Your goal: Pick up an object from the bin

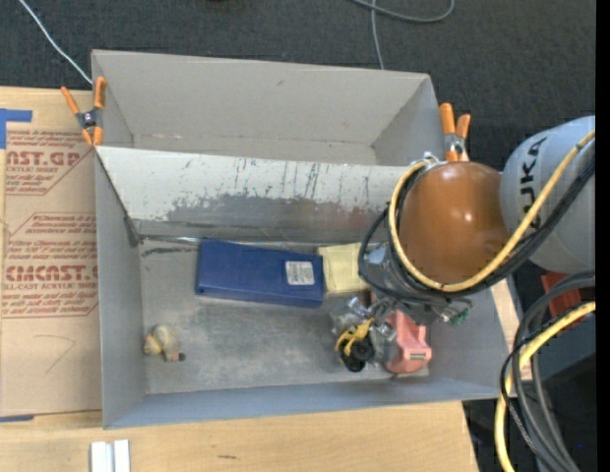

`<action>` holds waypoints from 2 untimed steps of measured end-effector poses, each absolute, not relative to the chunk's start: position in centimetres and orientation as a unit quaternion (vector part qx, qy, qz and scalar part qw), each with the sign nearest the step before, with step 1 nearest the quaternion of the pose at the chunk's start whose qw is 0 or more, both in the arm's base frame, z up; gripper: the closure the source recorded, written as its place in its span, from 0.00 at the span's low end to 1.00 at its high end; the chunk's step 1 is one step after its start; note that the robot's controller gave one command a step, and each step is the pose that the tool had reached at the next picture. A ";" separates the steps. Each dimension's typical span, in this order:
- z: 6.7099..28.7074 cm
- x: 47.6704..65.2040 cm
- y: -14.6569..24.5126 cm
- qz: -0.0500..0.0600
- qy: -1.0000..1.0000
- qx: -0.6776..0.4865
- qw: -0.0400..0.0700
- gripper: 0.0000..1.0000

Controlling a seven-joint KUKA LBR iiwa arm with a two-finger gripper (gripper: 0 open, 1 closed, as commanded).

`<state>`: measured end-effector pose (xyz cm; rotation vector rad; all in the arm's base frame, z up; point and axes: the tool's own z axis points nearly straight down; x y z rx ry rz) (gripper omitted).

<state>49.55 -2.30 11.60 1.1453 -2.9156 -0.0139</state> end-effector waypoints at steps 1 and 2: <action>14.1 49.7 -2.3 -0.003 -0.931 0.365 0.002 1.00; 15.1 49.6 -2.3 -0.004 -0.931 0.365 0.003 1.00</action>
Offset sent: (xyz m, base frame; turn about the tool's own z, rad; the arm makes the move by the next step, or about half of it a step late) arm 0.0000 0.0001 0.0723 0.0000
